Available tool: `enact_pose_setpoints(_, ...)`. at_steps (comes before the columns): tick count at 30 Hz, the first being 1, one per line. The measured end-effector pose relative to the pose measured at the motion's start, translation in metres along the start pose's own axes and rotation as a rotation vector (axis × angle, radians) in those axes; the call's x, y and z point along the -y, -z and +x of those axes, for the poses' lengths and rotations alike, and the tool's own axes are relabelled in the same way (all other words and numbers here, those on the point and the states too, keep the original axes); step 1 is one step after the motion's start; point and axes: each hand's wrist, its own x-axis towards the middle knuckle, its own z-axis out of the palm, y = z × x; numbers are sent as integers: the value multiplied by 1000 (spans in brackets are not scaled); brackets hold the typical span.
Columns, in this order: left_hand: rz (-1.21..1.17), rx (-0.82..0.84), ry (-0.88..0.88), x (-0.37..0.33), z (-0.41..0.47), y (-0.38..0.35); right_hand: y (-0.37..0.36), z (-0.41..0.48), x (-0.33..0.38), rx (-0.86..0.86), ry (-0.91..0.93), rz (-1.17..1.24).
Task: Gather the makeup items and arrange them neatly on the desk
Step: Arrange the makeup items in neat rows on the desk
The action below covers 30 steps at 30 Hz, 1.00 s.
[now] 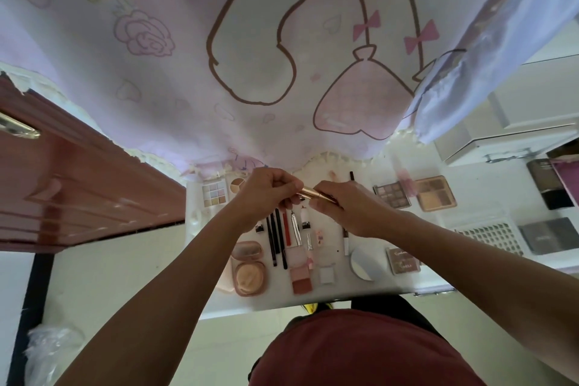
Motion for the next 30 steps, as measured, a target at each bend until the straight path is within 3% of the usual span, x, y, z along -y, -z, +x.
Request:
enact_pose_setpoints(8,-16,-6,-3,-1,-2,-6,1,0,-4,-30,16,-74)
enact_pose_setpoints(13,-31,-8,1,-6,-1,-1,0,5,-8,107,-116,450)
enact_pose_setpoints(19,-47,-35,1,-3,1,-2,6,2,-10,-106,18,86)
enact_pose_setpoints(25,-74,-54,10,-3,1,1,7,0,-12,-35,-109,384)
enact_pose_setpoints(30,-74,-27,17,2,1,2,8,-2,-12,2,-178,486)
